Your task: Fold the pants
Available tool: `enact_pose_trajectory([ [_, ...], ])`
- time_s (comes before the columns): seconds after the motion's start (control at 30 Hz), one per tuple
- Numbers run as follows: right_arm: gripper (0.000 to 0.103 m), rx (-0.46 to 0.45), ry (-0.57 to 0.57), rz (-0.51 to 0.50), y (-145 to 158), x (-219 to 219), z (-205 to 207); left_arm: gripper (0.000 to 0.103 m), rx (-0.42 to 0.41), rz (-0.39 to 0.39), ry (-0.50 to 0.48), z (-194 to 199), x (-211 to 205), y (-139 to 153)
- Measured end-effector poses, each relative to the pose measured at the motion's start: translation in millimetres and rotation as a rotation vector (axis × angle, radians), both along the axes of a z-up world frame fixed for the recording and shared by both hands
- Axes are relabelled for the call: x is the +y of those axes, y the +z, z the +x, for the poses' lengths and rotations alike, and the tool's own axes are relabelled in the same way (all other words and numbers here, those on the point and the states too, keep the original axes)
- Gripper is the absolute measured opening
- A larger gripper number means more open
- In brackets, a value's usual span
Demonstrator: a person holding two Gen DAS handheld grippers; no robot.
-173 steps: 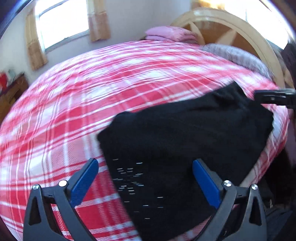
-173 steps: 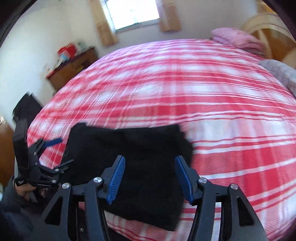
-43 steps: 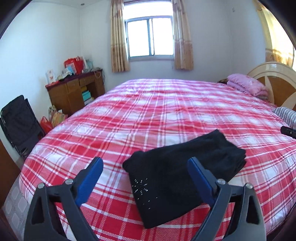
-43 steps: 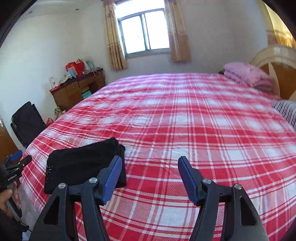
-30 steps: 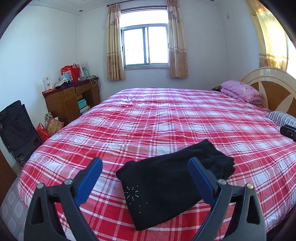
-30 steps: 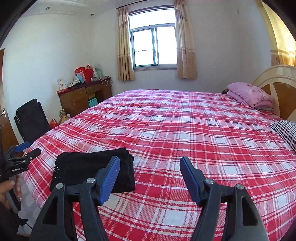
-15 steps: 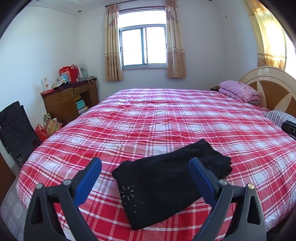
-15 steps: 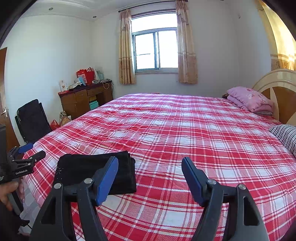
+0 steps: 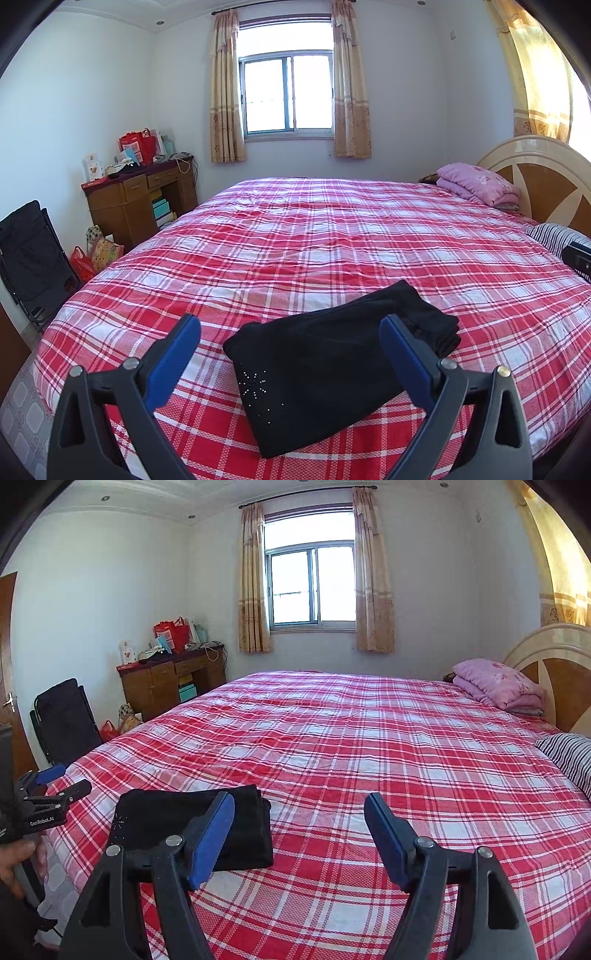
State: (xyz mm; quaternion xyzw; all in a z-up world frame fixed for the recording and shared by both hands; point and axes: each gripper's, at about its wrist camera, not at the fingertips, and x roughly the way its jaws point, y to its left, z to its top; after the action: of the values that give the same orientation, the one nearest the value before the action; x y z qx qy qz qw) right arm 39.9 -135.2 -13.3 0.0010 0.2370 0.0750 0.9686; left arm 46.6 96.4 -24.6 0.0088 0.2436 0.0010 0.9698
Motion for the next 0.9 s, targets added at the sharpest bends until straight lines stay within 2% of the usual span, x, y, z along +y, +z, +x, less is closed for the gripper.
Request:
enact_pose_trajectory([
  [0.9, 0.075, -0.016, -0.013, -0.040, 0, 5, -4, 0.103, -0.031, 0.019, 0.036, -6, 1, 11],
])
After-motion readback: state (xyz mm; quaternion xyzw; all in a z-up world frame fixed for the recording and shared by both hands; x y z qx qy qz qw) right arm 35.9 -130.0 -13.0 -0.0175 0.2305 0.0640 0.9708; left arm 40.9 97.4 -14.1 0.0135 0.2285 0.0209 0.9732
